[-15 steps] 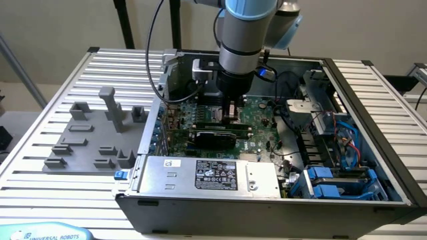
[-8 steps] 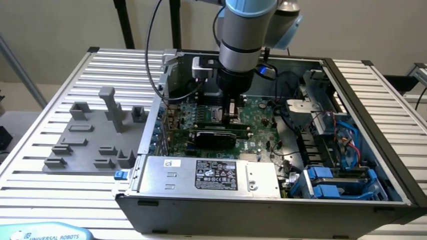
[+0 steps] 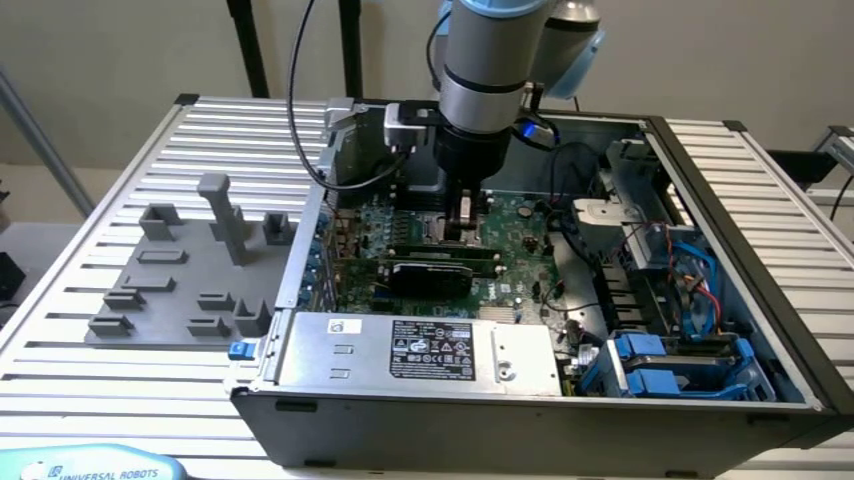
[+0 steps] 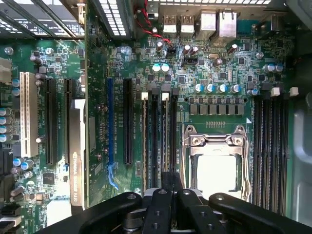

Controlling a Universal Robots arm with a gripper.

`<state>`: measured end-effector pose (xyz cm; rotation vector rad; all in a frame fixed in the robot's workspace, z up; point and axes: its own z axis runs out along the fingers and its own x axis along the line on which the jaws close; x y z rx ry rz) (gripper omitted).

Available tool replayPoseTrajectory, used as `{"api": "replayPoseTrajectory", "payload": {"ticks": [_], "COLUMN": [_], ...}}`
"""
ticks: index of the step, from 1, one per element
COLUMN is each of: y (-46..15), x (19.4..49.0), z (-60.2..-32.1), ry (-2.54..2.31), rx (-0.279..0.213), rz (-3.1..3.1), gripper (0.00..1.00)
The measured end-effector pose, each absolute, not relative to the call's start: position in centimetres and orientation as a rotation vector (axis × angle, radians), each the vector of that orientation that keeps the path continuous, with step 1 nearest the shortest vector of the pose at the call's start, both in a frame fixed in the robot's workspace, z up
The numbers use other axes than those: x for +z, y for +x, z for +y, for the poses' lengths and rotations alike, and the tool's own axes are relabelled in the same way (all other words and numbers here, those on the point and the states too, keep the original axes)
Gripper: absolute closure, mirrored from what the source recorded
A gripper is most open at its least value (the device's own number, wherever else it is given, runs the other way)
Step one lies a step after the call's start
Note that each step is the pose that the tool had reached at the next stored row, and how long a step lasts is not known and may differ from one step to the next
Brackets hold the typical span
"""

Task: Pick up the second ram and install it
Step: 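Press down the second ram until it locks into place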

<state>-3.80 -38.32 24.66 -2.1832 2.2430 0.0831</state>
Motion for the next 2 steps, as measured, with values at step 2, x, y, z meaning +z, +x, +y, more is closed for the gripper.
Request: {"api": "replayPoseTrajectory", "payload": {"ticks": [2], "y": [-3.8], "x": [24.66], "z": [-38.32], "ry": [-2.183], "rx": [0.083], "rz": [2.243], "gripper": [0.89]}}
